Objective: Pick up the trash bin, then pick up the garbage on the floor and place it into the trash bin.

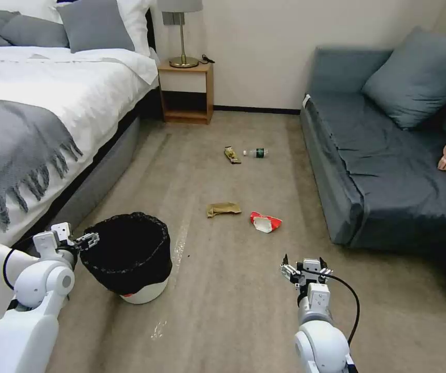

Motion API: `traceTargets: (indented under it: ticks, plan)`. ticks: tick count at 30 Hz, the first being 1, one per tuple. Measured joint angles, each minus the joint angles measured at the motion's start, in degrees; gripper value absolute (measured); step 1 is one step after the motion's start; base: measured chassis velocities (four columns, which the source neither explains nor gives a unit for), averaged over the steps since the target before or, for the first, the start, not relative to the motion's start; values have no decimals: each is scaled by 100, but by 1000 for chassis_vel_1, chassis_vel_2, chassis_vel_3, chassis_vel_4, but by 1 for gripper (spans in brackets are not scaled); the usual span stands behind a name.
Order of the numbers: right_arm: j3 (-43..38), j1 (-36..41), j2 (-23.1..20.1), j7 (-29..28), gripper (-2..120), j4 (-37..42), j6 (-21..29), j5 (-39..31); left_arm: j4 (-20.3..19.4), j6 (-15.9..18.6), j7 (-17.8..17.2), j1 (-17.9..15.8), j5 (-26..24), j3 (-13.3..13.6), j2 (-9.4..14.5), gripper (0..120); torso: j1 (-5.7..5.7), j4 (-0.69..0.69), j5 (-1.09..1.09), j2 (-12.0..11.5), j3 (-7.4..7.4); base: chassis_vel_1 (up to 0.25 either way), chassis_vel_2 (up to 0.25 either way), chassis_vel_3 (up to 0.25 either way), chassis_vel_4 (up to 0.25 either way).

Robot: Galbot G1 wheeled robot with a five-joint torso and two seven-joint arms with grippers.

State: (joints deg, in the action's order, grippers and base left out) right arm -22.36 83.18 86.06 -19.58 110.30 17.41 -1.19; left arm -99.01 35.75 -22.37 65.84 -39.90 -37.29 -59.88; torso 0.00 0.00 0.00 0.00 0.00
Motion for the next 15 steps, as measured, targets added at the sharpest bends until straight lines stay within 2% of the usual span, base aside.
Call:
traceTargets:
  ticks: [3,8,15]
  plan:
    - [-7,-6,-1,0,100,19,16,-10,53,62,-2,-39,-51,37,-23,99,0,0,0,0,0,0,0,0,0]
    - [-47,-11,-16,0,100,48,47,-39,155,445,-181,-121,-722,91,-69,99,0,0,0,0,0,0,0,0,0]
    - [-86,10,-27,0,100,63,56,-53,321,645,-285,-215,-897,133,-76,99,0,0,0,0,0,0,0,0,0]
